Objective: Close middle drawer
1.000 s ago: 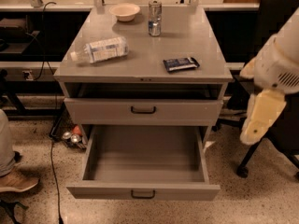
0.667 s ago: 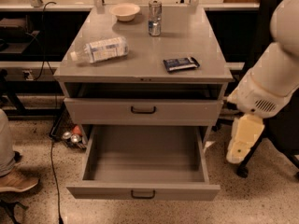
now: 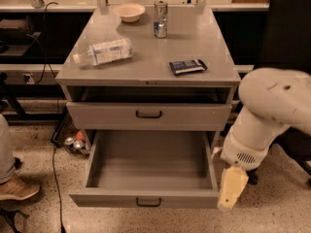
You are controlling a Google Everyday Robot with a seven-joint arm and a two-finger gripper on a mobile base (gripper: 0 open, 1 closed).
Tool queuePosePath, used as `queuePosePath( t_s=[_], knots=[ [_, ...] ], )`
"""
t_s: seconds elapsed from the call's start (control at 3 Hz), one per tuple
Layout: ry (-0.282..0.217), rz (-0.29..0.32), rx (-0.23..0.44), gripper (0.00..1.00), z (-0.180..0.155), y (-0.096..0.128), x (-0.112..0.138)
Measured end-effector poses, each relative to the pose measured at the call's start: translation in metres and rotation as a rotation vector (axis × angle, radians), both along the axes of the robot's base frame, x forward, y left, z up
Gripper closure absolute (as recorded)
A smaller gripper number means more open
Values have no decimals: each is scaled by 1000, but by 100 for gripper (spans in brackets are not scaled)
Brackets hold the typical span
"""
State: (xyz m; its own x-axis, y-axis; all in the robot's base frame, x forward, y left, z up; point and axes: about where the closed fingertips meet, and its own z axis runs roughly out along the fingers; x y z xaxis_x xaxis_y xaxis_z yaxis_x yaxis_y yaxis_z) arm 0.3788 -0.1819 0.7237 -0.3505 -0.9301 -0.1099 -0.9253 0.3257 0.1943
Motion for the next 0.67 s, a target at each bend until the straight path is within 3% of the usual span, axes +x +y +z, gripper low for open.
queuePosePath(
  t_s=[0.33,0.67],
  knots=[
    [78,-6,10,37,-42,13,-17],
    [90,-9,7,68,-49,15,-22]
  ],
)
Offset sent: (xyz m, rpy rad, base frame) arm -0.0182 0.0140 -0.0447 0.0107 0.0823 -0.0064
